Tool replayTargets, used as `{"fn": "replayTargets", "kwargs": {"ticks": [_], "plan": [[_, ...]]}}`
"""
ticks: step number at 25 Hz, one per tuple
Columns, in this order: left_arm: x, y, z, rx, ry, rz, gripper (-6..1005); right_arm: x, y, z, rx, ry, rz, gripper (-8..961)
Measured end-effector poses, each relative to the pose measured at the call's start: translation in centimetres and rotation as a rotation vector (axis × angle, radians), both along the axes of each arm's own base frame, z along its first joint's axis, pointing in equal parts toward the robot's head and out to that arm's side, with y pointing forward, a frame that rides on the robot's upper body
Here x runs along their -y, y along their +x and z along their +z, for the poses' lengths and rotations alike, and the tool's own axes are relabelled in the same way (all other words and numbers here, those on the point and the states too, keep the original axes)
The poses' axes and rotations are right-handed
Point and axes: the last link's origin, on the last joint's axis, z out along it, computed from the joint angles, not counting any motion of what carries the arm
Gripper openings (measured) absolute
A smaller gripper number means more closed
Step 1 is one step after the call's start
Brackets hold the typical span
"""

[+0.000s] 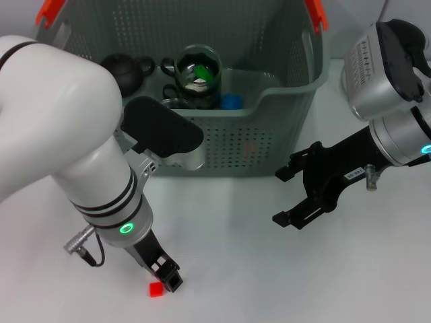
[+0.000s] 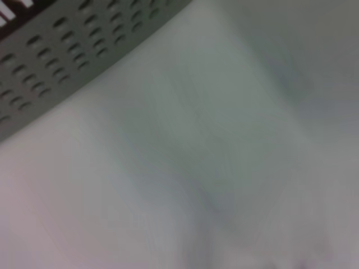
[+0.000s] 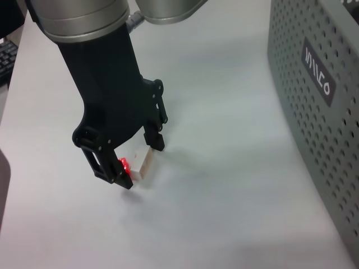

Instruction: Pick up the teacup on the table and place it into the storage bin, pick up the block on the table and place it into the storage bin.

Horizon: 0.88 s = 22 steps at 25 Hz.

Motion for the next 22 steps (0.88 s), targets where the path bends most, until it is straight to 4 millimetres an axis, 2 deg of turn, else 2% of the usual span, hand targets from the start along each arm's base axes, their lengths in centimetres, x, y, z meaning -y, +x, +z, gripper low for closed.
{"fn": "replayTargets", "kwargs": {"ticks": [8, 16, 22], "plan": [[0.22, 0.10, -0.27, -0.011, -0.015, -0.016, 552, -0.05, -0.09, 0.07, 0.000, 0.003, 0.005, 940], [0.06, 0.40, -0.21, -0.014, -0.012, -0.031, 418, -0.06, -0.10, 0.07, 0.000, 0.003, 0.005, 939], [-0.44, 0.87, 0.20, -0.006, 0.005, -0.045, 424, -0.06, -0.07, 0.07, 0.000, 0.004, 0.004, 939]]}}
